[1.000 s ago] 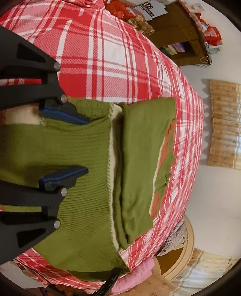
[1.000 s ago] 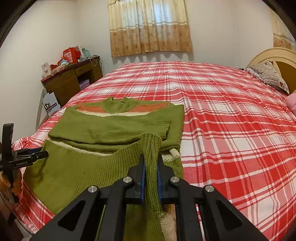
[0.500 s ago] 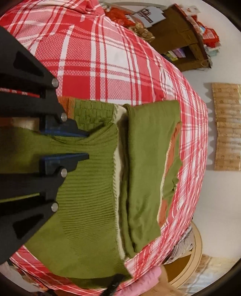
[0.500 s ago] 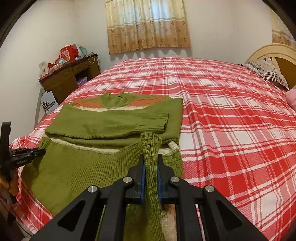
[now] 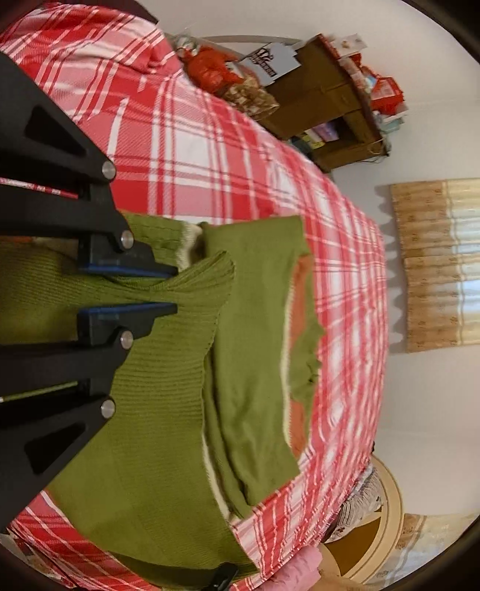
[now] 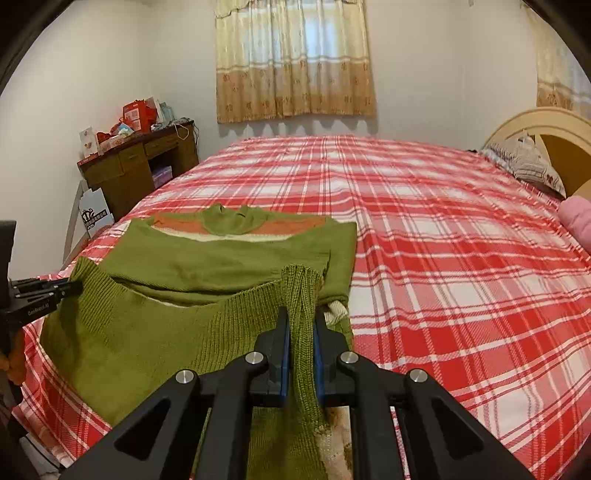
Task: Fold small clothes
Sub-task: 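Lift the hem with both grippers and fold it up toward the collar, then lay the hem down over the folded sleeves and open both grippers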
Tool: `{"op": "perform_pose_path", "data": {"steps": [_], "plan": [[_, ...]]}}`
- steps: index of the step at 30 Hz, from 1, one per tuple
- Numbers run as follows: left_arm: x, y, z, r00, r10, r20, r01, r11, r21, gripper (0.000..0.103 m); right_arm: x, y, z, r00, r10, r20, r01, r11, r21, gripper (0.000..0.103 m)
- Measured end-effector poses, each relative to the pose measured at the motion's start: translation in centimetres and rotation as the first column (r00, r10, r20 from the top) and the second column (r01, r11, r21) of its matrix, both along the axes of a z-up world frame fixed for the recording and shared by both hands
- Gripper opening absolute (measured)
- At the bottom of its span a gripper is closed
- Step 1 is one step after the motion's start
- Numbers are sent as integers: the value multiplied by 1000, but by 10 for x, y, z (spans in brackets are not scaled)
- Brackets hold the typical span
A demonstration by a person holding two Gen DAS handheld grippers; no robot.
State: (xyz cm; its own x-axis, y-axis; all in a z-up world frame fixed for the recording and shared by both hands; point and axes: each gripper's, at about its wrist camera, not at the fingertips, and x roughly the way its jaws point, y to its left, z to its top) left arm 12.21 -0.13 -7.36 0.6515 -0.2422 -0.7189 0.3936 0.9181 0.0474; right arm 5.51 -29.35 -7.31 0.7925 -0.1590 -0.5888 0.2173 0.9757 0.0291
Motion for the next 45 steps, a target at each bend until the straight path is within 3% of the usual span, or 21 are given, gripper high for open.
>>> {"op": "perform_pose_path", "data": {"steps": [9,21,26,38,45], "plan": [[17,-3,16,999,39,26,-39,999,-23,13,0,7,25,998,8,57,-4,998,-66,10],[62,7,34,992,122,17,-119,985,-124,13,52,10,54,994,31,102,-11,982,-191,10],[93,3,33,990,144,-8,-144,979,-146,13,86,4,51,996,38,86,-19,976,-219,10],[164,-22,36,984,180,9,-177,974,-143,13,184,-41,35,998,-18,53,27,983,-183,10],[200,-44,14,971,233,51,-228,970,-85,13,239,-57,-7,997,-79,0,78,980,-186,10]]}}
